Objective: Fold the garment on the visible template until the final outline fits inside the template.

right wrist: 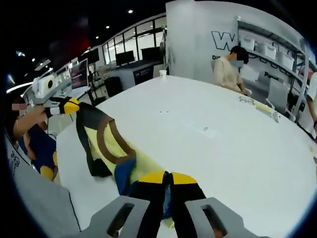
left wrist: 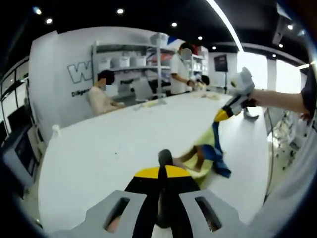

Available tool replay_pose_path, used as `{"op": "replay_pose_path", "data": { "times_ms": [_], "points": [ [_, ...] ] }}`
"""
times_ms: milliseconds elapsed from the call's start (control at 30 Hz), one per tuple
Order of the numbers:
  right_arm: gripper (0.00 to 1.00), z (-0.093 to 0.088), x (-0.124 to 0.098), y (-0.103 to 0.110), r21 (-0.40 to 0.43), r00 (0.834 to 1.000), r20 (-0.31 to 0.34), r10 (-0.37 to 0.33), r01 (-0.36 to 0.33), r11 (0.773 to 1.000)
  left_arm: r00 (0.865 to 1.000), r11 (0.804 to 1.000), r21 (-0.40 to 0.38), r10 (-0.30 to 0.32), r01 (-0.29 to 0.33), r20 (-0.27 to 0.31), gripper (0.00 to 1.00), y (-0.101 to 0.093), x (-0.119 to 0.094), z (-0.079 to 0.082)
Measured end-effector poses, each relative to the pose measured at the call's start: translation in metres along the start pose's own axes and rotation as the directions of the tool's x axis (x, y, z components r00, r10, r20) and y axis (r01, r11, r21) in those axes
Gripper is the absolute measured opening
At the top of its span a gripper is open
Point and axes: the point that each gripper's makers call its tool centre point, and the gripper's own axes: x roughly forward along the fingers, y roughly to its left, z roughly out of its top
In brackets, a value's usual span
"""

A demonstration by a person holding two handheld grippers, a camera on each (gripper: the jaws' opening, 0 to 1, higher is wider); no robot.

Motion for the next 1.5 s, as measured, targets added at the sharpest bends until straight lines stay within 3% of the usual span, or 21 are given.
{"op": "replay_pose_path", "data": {
  "times_ms": [167,300,600,967,1133,1300,1500],
  "points": [
    [0.0,0.002,0.021,-0.003,0.007,1.0,-0.002,0.004,-0.004,1.0,1.0,1.0,-0.024,0.003,-0.004,-0.029,0.0,0.003,0.005,-0.01],
    [0.0,0.004,0.046,-0.015,-0.008,0.999,0.014,-0.037,0.037,0.999,0.998,0.999,-0.05,0.015,-0.018,-0.053,0.0,0.01,0.011,-0.021],
    [0.07,-0.003,0.058,-0.011,-0.016,1.0,-0.003,-0.02,0.02,1.0,0.998,0.996,-0.081,0.016,-0.021,-0.066,0.0,0.009,0.011,-0.027],
    [0.0,-0.026,0.066,0.028,0.027,0.999,-0.018,0.047,-0.046,0.999,0.998,0.994,-0.108,0.017,-0.023,-0.059,0.0,0.009,0.011,-0.033],
    [0.0,-0.04,0.071,0.065,0.041,0.992,-0.023,0.121,-0.12,0.992,0.998,0.993,-0.118,0.023,-0.031,-0.065,0.0,0.008,0.01,-0.037],
    [0.0,-0.055,0.077,0.09,0.027,0.985,-0.054,0.163,-0.162,0.986,0.996,0.988,-0.139,0.06,-0.069,-0.07,0.0,0.019,0.01,-0.045],
    [0.04,-0.067,0.097,0.099,-0.039,0.982,-0.097,0.164,-0.169,0.985,0.993,0.979,-0.179,0.089,-0.102,-0.076,0.0,0.024,0.007,-0.05]
  ]
}}
